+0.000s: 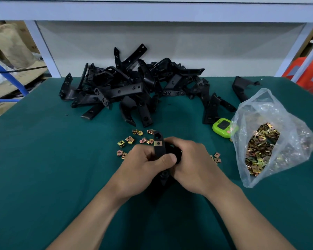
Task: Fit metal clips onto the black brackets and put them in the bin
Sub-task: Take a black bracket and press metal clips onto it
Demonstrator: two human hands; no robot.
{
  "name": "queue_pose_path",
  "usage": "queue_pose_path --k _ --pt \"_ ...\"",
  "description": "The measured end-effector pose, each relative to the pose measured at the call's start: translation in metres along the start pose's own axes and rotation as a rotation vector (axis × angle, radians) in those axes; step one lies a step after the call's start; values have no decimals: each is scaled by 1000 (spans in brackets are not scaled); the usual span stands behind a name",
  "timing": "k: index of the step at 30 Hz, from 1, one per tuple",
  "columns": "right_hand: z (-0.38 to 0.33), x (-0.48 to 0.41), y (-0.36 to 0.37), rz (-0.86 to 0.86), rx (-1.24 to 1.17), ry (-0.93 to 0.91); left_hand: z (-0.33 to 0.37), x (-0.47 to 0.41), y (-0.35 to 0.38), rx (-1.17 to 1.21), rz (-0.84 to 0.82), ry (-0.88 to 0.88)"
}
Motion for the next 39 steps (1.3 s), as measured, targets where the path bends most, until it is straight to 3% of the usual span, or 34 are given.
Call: queue_pose_path --k 5,13,18,27,35,37,39 --pt "-11 2 7 -19 205 -30 -2 1 5 140 -89 -36" --pt "-12 -3 -1 -26 11 -71 5 5 15 382 -191 10" --pt "-14 -4 3 -59 37 -102 2 8 16 474 -243 -37" --pt "10 -1 -13 213 174 83 -6 -2 -3 317 184 -92" --pt "25 4 -23 289 160 200 -17 7 -6 359 146 -152" --pt "28 6 -26 315 159 229 -12 11 -10 248 195 -164" --pt "30 7 -28 326 178 254 3 15 -9 -6 220 -114"
Point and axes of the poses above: each hand's wrist, its own x-axis away from the middle knuckle, its own y-axis out of the palm, z = x × y, the point moved 10 cm from there along -x, towards the middle knuckle, and after that the axes turned 8 degrees about -z, right-handed, at the moved point
